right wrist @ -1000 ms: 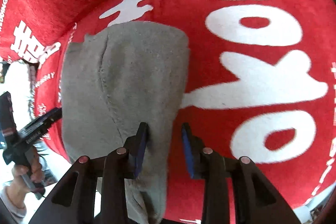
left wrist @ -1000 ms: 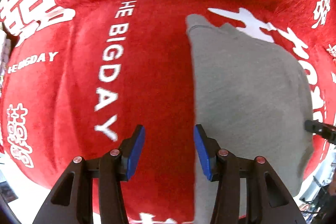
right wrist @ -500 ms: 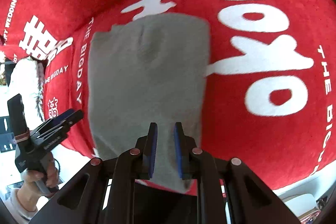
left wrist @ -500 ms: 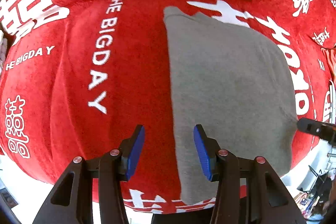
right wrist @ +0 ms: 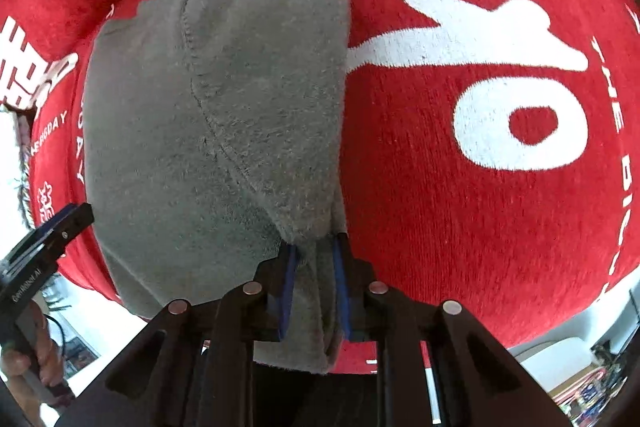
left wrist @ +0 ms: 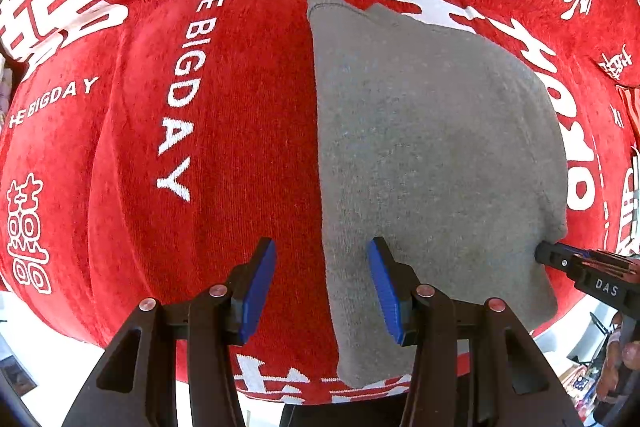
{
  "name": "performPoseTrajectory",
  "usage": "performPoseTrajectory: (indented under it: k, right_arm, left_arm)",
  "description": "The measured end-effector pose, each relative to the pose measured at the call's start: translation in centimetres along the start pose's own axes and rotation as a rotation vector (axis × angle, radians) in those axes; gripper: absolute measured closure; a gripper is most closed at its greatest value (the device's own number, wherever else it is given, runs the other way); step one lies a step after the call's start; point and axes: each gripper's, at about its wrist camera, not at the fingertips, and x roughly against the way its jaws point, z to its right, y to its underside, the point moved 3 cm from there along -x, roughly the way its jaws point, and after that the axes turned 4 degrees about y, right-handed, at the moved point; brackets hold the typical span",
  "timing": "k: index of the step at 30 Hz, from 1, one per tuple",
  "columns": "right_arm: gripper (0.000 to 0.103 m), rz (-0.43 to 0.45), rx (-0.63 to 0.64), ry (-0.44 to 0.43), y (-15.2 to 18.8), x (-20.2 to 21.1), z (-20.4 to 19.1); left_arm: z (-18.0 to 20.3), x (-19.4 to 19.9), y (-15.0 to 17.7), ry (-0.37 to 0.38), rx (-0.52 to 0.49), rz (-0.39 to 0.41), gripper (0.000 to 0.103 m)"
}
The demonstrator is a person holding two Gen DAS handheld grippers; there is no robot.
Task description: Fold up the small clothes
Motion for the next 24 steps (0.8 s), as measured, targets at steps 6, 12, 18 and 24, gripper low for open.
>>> performPoseTrajectory:
  k: [6, 12, 18, 24]
  right_arm:
    - [0.080, -0.013, -0.038, -0.043, 0.5, 0.5, 0.6]
    - [0.079, -0.016, -0.043, -0.048, 0.9, 1.4, 1.0]
    - [0.077, -0.011, -0.092, -0.039, 1.9, 2.5, 2.7]
    - [0.065, 0.007, -0.123, -0.034, 2.0, 3.6, 3.7]
  left_arm:
    - [-0.1, -0.1, 0.2, 0.002, 0.005, -0.006, 0.053]
    - [-0.1, -0.2, 0.5, -0.006, 0.001, -0.013, 0.053]
    - [0.0, 0.0, 0.6, -0.010, 0.002, -0.026, 0.053]
    - [0.1, 0.2, 1.0, -0.022, 0.004, -0.052, 0.053]
